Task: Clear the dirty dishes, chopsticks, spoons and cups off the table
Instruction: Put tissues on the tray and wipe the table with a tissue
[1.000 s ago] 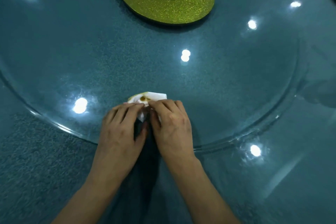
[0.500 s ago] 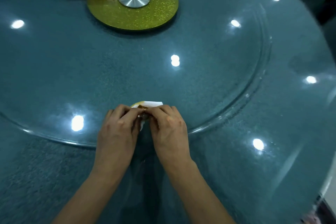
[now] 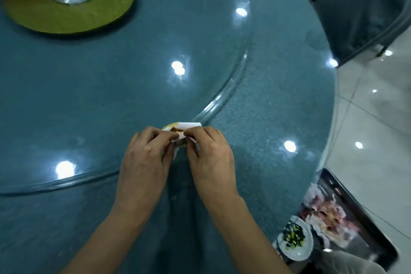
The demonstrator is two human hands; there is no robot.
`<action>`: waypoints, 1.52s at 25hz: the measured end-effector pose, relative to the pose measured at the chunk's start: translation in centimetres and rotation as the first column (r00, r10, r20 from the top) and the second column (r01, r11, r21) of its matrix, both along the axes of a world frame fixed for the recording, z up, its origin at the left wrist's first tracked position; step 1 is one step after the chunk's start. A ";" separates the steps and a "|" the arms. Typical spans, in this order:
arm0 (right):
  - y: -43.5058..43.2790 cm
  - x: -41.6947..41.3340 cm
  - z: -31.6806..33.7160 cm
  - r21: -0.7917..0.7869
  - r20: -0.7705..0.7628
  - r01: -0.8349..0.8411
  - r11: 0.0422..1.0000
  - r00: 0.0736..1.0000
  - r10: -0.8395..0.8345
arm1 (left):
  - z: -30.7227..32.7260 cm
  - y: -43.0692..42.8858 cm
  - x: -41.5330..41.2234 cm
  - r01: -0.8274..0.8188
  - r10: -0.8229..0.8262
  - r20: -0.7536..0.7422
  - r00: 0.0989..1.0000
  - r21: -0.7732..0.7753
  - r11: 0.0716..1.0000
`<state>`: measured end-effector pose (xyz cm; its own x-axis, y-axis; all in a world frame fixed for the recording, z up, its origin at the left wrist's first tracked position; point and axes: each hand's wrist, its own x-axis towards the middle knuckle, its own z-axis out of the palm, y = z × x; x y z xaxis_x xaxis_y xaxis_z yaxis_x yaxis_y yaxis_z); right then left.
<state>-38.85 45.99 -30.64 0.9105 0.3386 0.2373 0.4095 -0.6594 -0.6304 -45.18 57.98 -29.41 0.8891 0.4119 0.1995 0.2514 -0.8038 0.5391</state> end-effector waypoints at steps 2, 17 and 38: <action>-2.8 0.3 0.0 -0.001 0.000 0.038 0.999 0.999 -0.038 | -0.2 -2.4 1.0 0.059 -0.059 0.009 0.998 0.001 0.998; -23.6 -2.1 2.1 -0.104 0.040 0.332 0.937 0.943 -0.330 | 1.2 -22.0 2.4 0.373 -0.372 0.022 0.928 -0.070 0.925; -40.6 -11.6 8.4 -0.203 -0.024 0.250 0.947 0.965 -0.260 | 6.0 -38.4 -7.3 0.444 -0.444 0.020 0.896 -0.078 0.893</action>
